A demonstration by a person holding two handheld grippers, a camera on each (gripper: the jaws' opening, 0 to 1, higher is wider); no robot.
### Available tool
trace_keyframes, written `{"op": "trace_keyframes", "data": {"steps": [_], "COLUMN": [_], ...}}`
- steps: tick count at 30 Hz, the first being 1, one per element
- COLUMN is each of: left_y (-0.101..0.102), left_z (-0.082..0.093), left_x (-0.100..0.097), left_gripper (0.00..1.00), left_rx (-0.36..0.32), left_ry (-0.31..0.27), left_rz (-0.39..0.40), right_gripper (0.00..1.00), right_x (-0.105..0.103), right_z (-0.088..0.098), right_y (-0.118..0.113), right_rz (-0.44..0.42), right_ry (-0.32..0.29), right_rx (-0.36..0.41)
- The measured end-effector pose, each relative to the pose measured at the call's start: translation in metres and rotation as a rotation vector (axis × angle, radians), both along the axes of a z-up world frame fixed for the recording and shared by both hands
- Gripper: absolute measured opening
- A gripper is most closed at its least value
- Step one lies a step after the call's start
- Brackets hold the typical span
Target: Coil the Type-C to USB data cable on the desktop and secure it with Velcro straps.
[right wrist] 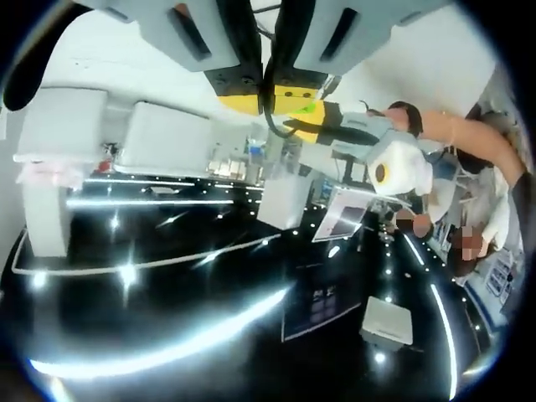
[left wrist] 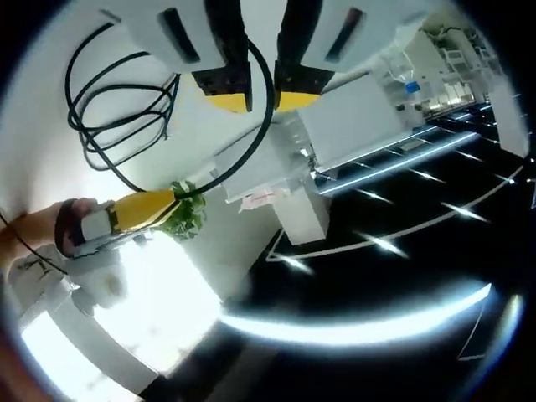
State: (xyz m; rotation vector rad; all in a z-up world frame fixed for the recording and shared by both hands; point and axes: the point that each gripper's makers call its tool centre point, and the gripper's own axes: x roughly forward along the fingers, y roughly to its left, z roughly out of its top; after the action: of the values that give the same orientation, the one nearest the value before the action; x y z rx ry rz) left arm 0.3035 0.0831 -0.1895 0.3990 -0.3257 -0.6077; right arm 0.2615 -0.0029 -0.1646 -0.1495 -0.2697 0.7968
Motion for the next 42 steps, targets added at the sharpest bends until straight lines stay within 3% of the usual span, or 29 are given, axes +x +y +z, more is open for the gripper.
{"op": "trace_keyframes", "data": {"steps": [5, 11, 15, 20, 24, 31, 36, 39, 42], "left_y": [0.003, 0.005, 0.005, 0.008, 0.011, 0.017, 0.02, 0.022, 0.026], "left_z": [0.001, 0.006, 0.007, 0.008, 0.009, 0.009, 0.013, 0.015, 0.019], "left_x": [0.001, -0.001, -0.001, -0.001, 0.001, 0.004, 0.004, 0.004, 0.004], "left_gripper": [0.13, 0.05, 0.05, 0.04, 0.04, 0.04, 0.04, 0.04, 0.04], "left_rx": [-0.01, -0.003, -0.003, -0.005, -0.039, -0.039, -0.054, -0.074, -0.116], "left_ry": [0.003, -0.024, -0.028, -0.026, -0.003, -0.001, -0.004, -0.002, 0.008], "left_rz": [0.01, 0.009, 0.003, 0.011, 0.008, 0.038, 0.04, 0.041, 0.032], "right_gripper": [0.02, 0.02, 0.02, 0.03, 0.03, 0.04, 0.08, 0.12, 0.12], "right_x": [-0.002, -0.001, 0.0, -0.001, 0.002, 0.008, 0.019, 0.026, 0.029], "right_z": [0.0, -0.001, -0.001, -0.002, 0.003, 0.013, 0.007, -0.011, -0.036], "right_y": [0.001, 0.003, 0.003, 0.004, -0.002, -0.017, -0.024, -0.023, -0.013], "right_rz": [0.017, 0.051, 0.065, 0.058, 0.053, 0.006, -0.05, -0.078, -0.062], "right_ry": [0.017, 0.056, 0.077, 0.074, 0.1, 0.067, 0.063, 0.09, 0.159], "right_rx": [0.023, 0.06, 0.084, 0.083, 0.163, 0.194, 0.151, 0.057, -0.026]}}
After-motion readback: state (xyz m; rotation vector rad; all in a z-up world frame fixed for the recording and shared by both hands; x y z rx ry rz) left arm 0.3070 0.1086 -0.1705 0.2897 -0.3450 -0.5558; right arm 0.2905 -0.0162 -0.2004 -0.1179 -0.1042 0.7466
